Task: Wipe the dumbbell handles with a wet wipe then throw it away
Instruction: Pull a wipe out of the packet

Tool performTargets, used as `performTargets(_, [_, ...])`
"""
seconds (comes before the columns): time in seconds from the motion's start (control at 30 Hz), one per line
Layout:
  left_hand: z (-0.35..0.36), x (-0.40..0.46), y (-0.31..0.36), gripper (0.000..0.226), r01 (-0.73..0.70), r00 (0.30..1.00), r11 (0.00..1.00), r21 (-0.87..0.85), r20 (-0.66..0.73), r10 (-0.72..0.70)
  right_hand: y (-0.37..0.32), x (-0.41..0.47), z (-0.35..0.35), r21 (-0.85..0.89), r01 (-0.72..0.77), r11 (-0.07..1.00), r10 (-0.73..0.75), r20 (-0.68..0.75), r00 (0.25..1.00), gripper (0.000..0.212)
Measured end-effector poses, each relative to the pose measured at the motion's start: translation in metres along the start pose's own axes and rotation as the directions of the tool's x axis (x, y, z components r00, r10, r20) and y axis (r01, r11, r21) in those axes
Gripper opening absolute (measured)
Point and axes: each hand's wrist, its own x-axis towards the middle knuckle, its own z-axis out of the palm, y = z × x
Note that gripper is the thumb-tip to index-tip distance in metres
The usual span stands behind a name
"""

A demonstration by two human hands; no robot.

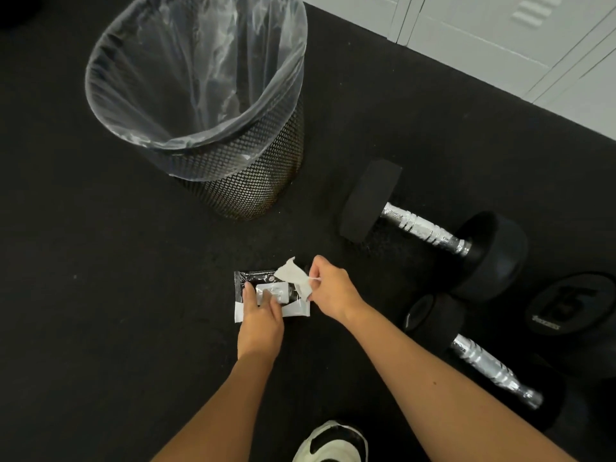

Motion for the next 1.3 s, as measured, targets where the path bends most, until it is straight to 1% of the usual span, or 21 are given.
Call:
performTargets(0.03, [0.000,-0.004,-0.002,0.053,0.042,0.999,0.983,-0.181,0.016,-0.040,0.001,0.000,0.002,0.019,-0.010,1.000,0.010,0.001,1.000,0.011])
performTargets(0.07, [-0.001,-0.008,0.001,0.049,0.049,0.998,0.953,-0.299,-0.021,-0.058,0.002,0.000,0.003,0.048,-0.016,0.999,0.016,0.001,1.000,0.011])
performTargets(0.13, [-0.006,-0.010,0.013,0.047,0.000,0.988,0.941,-0.337,-0.143,-0.052,0.001,-0.001,0.001,0.144,-0.037,0.989,0.036,0.005,0.999,0.012])
performTargets(0.2, [-0.013,-0.012,0.031,0.046,-0.061,0.983,0.930,-0.364,-0.182,-0.006,-0.004,-0.004,-0.005,0.259,-0.061,0.964,0.060,0.009,0.998,0.012])
performTargets(0.27, [-0.024,-0.012,0.052,0.046,-0.045,0.994,0.872,-0.487,-0.112,-0.011,-0.010,-0.008,-0.013,0.365,-0.067,0.929,0.069,0.009,0.998,0.013])
performTargets(0.37, [-0.040,-0.011,0.079,0.034,0.068,0.998,0.729,-0.681,0.033,-0.062,-0.023,-0.021,-0.030,0.503,-0.065,0.862,0.066,0.016,0.998,0.011])
performTargets(0.43, [-0.052,-0.018,0.096,0.030,0.089,0.995,0.655,-0.750,0.096,-0.025,-0.031,-0.031,-0.047,0.571,-0.068,0.818,0.065,0.027,0.998,0.009])
performTargets(0.5, [-0.061,-0.029,0.113,0.032,0.039,0.994,0.614,-0.788,0.092,0.056,-0.037,-0.042,-0.067,0.610,-0.081,0.788,0.070,0.041,0.997,0.009])
performTargets(0.6, [-0.074,-0.052,0.140,0.035,-0.080,0.972,0.596,-0.799,0.069,0.223,-0.046,-0.062,-0.103,0.626,-0.083,0.775,0.065,0.051,0.997,0.026])
performTargets(0.63, [-0.079,-0.063,0.150,0.035,-0.111,0.958,0.595,-0.796,0.073,0.277,-0.047,-0.069,-0.114,0.638,-0.062,0.767,0.057,0.028,0.998,0.029])
performTargets(0.7, [-0.086,-0.083,0.169,0.033,-0.139,0.933,0.575,-0.806,0.089,0.350,-0.049,-0.083,-0.138,0.680,-0.010,0.733,0.061,-0.051,0.997,0.025])
performTargets(0.87, [-0.089,-0.120,0.203,0.025,-0.072,0.934,0.493,-0.867,0.115,0.338,-0.040,-0.117,-0.186,0.778,0.121,0.617,0.111,-0.238,0.965,0.019])
performTargets(0.97, [-0.085,-0.138,0.220,0.020,0.069,0.876,0.474,-0.878,0.281,0.393,-0.033,-0.134,-0.206,0.747,0.132,0.651,0.107,-0.263,0.959,0.012])
performTargets(1.03, [-0.081,-0.149,0.230,0.016,0.095,0.833,0.512,-0.854,0.350,0.428,-0.029,-0.142,-0.219,0.731,0.130,0.670,0.110,-0.271,0.956,0.015])
performTargets(1.07, [-0.079,-0.153,0.234,0.015,0.058,0.840,0.527,-0.848,0.327,0.433,-0.026,-0.143,-0.225,0.743,0.135,0.656,0.117,-0.277,0.954,0.029])
performTargets(1.1, [-0.076,-0.155,0.236,0.019,0.001,0.856,0.524,-0.852,0.271,0.440,-0.020,-0.143,-0.230,0.774,0.153,0.614,0.115,-0.279,0.953,0.050])
performTargets(1.13, [-0.073,-0.156,0.237,0.029,-0.065,0.862,0.502,-0.863,0.204,0.463,-0.014,-0.143,-0.235,0.795,0.179,0.580,0.089,-0.280,0.956,0.070])
performTargets(1.17, [-0.071,-0.155,0.238,0.043,-0.141,0.848,0.475,-0.868,0.141,0.510,-0.009,-0.145,-0.238,0.791,0.202,0.577,0.045,-0.278,0.960,0.080])
performTargets(1.2, [-0.068,-0.155,0.237,0.053,-0.236,0.815,0.471,-0.850,0.090,0.572,-0.006,-0.148,-0.240,0.755,0.236,0.611,-0.020,-0.283,0.959,0.077])
performTargets(1.23, [-0.067,-0.155,0.238,0.054,-0.349,0.773,0.487,-0.801,0.047,0.632,-0.003,-0.149,-0.243,0.681,0.272,0.680,-0.084,-0.296,0.952,0.062])
performTargets(1.3, [-0.063,-0.152,0.239,0.036,-0.551,0.721,0.550,-0.627,-0.026,0.692,0.001,-0.149,-0.246,0.495,0.304,0.814,-0.142,-0.338,0.930,0.031])
